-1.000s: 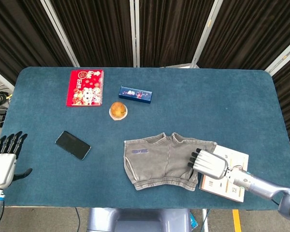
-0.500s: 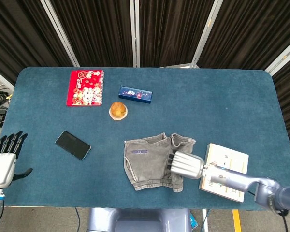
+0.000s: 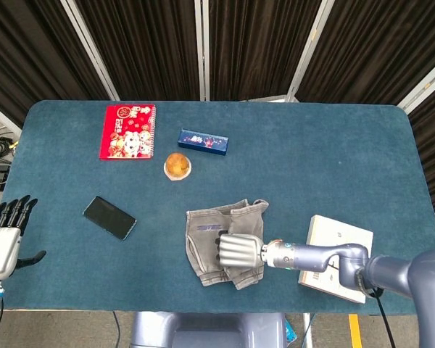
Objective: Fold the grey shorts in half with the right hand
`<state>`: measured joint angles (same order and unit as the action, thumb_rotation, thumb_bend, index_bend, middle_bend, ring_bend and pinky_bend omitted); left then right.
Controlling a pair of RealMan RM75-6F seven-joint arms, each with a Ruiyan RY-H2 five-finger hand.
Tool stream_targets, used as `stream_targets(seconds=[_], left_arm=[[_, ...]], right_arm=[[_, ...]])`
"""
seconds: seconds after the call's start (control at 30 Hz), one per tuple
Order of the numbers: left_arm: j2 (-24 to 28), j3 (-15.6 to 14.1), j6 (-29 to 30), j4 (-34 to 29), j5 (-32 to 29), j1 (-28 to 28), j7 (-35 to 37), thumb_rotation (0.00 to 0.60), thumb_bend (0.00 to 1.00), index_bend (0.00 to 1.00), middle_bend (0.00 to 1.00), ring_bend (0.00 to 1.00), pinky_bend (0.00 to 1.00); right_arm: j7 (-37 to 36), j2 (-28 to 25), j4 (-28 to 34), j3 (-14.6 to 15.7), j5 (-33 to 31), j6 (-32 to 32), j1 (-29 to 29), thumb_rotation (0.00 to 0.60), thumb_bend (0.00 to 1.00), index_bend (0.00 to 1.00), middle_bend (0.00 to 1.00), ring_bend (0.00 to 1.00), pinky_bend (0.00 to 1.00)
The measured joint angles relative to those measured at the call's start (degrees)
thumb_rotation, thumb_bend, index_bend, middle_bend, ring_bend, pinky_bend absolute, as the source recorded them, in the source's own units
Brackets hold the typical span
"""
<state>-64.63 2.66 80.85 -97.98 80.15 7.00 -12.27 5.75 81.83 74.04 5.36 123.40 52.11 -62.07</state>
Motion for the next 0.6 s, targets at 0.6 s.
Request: stream_targets(seconds=[0.6], left_arm=[[-0.5, 0.7, -1.4, 0.4, -2.5, 0.6, -0.9, 0.6, 0.0, 0.0, 0.0, 0.0, 0.0]], right_arm=[[-7.0, 10.1, -12.8, -0.6, 0.0, 3.2, -6.9, 0.6, 0.58, 0.58, 0.59, 0.49, 0.58]])
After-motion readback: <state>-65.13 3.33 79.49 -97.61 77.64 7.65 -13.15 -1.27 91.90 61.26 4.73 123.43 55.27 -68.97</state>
